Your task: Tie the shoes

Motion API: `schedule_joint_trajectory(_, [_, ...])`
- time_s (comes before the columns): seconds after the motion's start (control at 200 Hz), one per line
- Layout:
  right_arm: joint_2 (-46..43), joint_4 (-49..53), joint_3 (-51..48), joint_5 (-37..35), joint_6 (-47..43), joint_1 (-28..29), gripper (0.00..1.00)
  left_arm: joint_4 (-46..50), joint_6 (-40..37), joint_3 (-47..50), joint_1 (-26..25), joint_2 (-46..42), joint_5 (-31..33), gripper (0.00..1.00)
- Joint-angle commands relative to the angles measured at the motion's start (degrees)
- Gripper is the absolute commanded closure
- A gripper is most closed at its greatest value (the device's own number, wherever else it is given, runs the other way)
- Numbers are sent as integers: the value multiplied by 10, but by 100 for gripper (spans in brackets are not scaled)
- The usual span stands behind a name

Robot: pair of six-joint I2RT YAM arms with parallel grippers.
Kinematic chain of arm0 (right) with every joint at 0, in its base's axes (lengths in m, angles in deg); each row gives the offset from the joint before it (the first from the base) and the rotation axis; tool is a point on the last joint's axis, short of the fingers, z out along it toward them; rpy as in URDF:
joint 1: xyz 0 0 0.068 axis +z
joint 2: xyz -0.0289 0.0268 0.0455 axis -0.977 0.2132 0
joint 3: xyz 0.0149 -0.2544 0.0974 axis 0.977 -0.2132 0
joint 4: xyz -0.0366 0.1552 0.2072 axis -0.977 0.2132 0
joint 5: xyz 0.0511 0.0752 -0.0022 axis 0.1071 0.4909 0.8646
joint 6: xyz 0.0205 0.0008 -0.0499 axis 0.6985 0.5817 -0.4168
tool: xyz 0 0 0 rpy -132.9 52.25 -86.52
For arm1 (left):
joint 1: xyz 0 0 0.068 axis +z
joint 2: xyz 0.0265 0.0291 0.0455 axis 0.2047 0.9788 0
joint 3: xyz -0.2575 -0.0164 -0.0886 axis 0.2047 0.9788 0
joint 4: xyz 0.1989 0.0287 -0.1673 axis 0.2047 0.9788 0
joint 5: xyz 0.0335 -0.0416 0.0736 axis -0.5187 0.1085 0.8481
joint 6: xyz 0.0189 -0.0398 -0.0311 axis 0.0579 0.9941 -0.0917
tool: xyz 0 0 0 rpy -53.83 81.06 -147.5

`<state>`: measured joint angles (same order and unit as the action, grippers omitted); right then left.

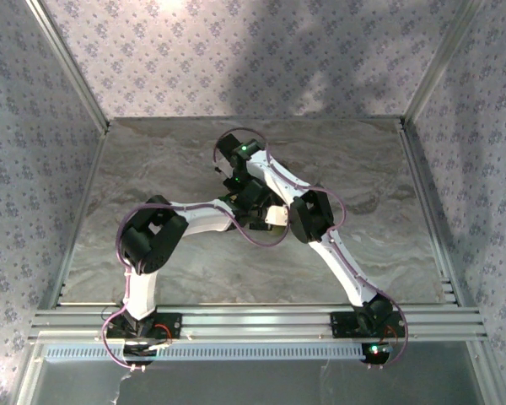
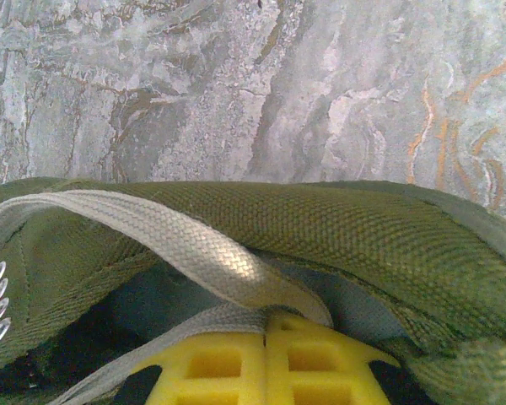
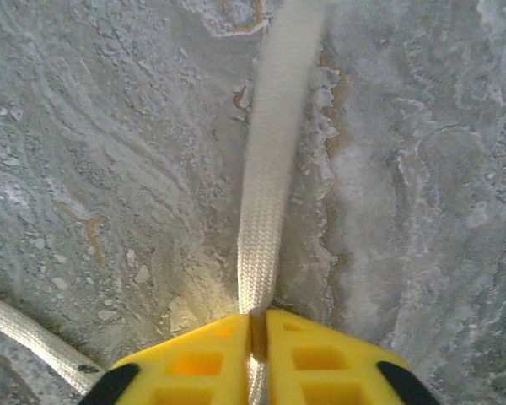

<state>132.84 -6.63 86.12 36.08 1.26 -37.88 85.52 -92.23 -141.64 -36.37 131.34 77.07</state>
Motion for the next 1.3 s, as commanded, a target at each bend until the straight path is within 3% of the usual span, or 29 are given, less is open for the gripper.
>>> schedule_joint_trajectory(0.0, [5, 33, -11, 42, 8, 35, 92, 59, -15, 5, -7, 55, -10, 100])
schedule_joint_trajectory(0.255, [-74, 20, -19, 75, 48, 6, 100, 56, -13, 8, -5, 50, -12, 100])
schedule_joint_trajectory(0.654, [-141, -9, -60, 84, 99, -33, 100, 27, 32, 26, 5, 5, -63, 100])
schedule_joint_trajectory(1.099, [-206, -72, -125, 158, 218, -110, 100, -71, 229, 58, 56, -59, -224, 100])
schedule_joint_trajectory(1.294, [-254, -125, -193, 167, 266, -134, 100, -97, 307, 54, 71, -68, -261, 100])
